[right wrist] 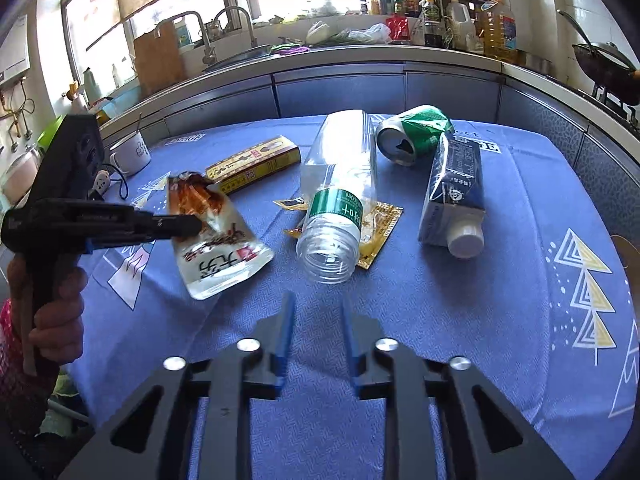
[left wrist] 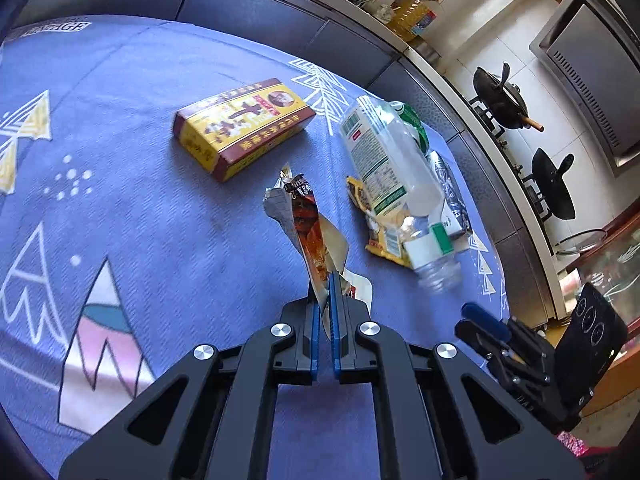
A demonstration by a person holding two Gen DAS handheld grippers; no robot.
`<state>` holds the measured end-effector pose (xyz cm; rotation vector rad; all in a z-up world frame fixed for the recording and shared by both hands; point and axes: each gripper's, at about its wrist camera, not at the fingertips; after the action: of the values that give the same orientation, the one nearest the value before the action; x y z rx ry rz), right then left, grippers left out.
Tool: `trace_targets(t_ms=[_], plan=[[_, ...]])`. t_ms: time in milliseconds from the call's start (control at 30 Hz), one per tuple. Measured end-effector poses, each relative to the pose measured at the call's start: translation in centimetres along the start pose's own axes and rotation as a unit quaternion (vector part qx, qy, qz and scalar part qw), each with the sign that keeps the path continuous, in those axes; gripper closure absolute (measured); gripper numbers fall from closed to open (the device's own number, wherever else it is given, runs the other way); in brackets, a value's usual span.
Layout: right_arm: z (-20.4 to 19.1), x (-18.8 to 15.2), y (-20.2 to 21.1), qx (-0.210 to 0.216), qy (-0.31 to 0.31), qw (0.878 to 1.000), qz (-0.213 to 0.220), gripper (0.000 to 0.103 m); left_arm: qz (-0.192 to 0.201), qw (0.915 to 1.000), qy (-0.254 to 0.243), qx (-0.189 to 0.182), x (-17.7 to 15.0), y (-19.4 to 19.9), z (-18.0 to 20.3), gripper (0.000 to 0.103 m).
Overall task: Collect trash
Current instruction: 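Grasp the clear plastic bottle with the right tool while the left tool holds the pouch, then carry pouch and bottle to the beige bin and open both tools to drop them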
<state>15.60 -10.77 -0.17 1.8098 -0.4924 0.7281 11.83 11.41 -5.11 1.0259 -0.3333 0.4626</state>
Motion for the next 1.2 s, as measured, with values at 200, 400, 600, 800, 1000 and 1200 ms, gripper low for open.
trace_targets(t_ms=[200,400,600,800,1000,1200], plan=[[0.6,3.1,0.0,0.005,-0.044,0.998,0.052,0.018,-0.005,0.9998,0.015,0.014,-1.7,1.0,-1.7,0.094],[0.5,5.7,-5.2,-0.026,-0.034,0.999,0.003,0.034,-0.007,0.9998,0.015,0.007,-1.7,0.8,-1.3,0.094],[0.9,3.7,-5.3,0.046,-0.089,0.995,-0.023,0.063,0.012,0.9999,-0.008,0.002,-1.8,2.4,-0.2,0.099],[-0.2,2.6,3.3,0.114,-0.090,0.988,0.057,0.063,0.035,0.9979,-0.027,-0.047,-0.7,4.7,2.7,0.099],[3.9,0.5,10.8,0.029,-0.124,0.982,0.143,0.063,0.029,0.9902,-0.102,-0.091,2.1,3.1,11.5,0.099],[15.5,-4.5,16.4,-0.054,-0.279,0.946,0.157,0.063,-0.030,0.9689,-0.202,-0.140,4.2,-4.6,25.9,0.099]])
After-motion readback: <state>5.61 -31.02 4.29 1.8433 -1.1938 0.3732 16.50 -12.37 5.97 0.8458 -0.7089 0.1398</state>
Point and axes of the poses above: each gripper's, at about its wrist camera, not at the fingertips, and y roughly against the way its jaws point, z to its right, x to its top, and after that the axes turned 5 degrees about x, right-handed
